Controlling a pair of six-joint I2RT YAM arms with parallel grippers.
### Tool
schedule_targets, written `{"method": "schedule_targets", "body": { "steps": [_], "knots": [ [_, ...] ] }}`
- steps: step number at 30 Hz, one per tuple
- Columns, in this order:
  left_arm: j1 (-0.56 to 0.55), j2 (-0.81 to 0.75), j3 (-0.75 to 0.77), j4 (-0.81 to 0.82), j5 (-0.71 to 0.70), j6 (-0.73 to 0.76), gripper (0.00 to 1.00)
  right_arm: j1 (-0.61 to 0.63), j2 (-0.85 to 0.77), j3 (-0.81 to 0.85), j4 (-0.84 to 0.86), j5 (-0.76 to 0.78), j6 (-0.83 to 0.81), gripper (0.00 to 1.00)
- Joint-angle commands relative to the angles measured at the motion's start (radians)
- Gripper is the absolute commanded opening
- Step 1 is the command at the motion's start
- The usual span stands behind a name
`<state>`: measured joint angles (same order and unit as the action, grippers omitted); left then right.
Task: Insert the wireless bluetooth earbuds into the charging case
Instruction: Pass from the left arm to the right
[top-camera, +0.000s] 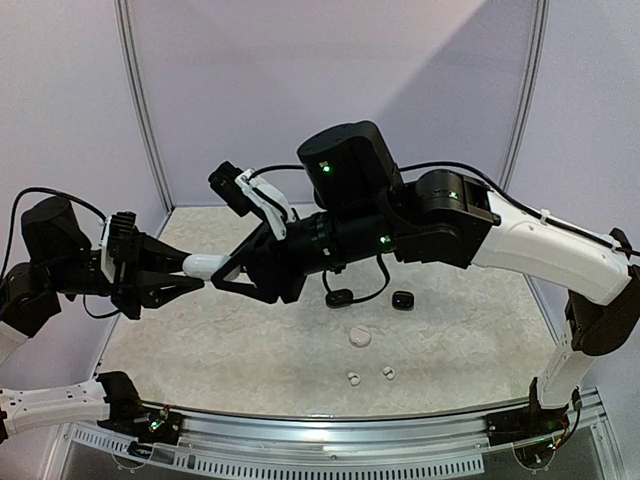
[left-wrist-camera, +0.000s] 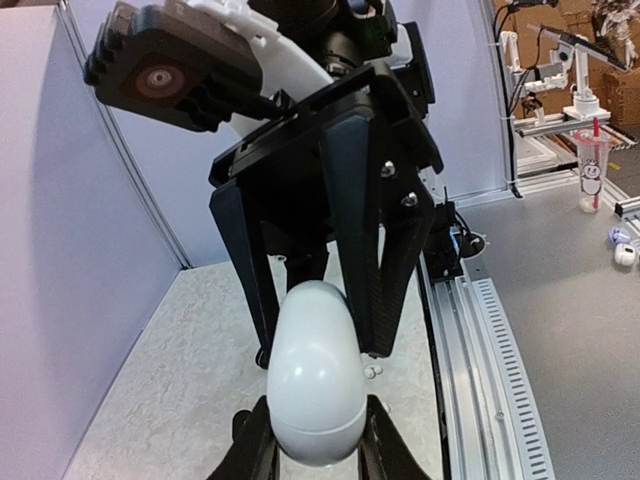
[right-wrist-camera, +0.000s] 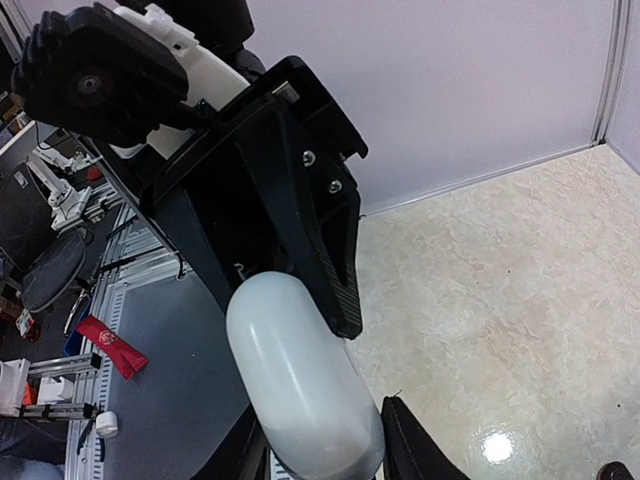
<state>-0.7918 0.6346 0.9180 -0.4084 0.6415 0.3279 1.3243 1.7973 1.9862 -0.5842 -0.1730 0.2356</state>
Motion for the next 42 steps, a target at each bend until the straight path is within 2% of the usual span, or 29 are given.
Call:
{"method": "schedule_targets", "body": {
  "steps": [1, 13, 17, 19, 20, 21, 26, 35, 38, 42],
  "knots": [
    [-0.041, -0.009, 0.001, -0.14, 0.096, 0.041, 0.0, -0.063, -0.018, 0.014, 0.086, 0.107, 0.051, 0.39],
    [-0.041, -0.009, 0.005, -0.089, 0.105, -0.06, 0.0, -0.071, 0.005, 0.019, 0.053, 0.122, 0.076, 0.48],
    [-0.04, 0.005, 0.005, -0.044, 0.097, -0.213, 0.0, -0.068, -0.003, 0.001, 0.096, 0.035, 0.043, 0.64],
    [-0.037, 0.007, 0.003, -0.037, 0.099, -0.259, 0.0, -0.066, -0.029, -0.031, 0.137, -0.027, 0.009, 0.87],
    [-0.036, 0.008, 0.002, -0.035, 0.096, -0.277, 0.0, -0.063, -0.038, -0.039, 0.148, -0.063, -0.002, 0.93],
    [-0.034, 0.012, 0.005, -0.039, 0.094, -0.292, 0.0, -0.057, -0.045, -0.041, 0.15, -0.079, -0.018, 0.94],
    [-0.016, 0.04, 0.021, -0.067, 0.073, -0.325, 0.0, -0.012, -0.055, -0.036, 0.124, -0.119, -0.117, 0.93],
    [-0.012, 0.057, 0.051, -0.088, 0.102, -0.325, 0.0, 0.017, 0.021, 0.03, -0.09, -0.009, -0.151, 0.88],
    [-0.012, 0.061, 0.051, -0.096, 0.116, -0.323, 0.0, 0.017, 0.041, 0.058, -0.115, 0.034, -0.156, 0.79],
    [-0.012, 0.066, 0.058, -0.116, 0.116, -0.298, 0.0, 0.018, 0.033, 0.062, -0.104, 0.063, -0.163, 0.52]
  ]
}}
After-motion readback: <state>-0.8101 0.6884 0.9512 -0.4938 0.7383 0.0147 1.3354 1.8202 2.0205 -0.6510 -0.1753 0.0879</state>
